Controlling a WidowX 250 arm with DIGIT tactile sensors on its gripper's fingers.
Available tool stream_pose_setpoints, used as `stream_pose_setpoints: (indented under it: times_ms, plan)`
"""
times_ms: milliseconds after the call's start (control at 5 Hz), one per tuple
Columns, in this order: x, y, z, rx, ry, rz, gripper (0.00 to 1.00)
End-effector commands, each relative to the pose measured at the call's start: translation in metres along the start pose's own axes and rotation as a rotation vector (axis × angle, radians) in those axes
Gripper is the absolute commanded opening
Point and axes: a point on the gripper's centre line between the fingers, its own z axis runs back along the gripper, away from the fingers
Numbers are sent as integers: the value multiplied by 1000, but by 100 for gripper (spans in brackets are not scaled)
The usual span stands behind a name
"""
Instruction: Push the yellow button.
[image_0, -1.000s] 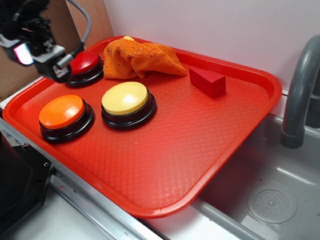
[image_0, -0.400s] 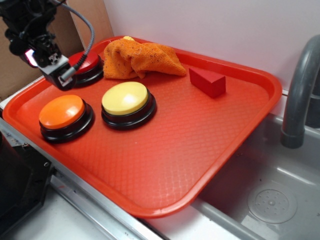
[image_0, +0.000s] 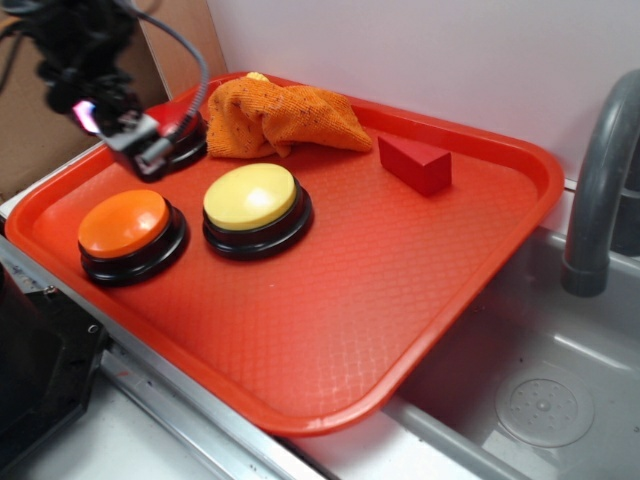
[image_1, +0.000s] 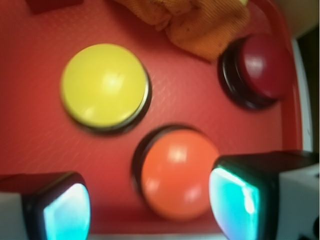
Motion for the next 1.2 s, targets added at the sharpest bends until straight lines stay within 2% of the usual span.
stream_pose_setpoints:
  times_ms: [0,400,800,1000]
  plan:
    - [54,-7,-30,38,-73,-35,100]
    - [62,-27,-53,10,4,-13,100]
    - [52,-27,-30,-55,-30,13,100]
    - [46,-28,-12,-54,-60,7,100]
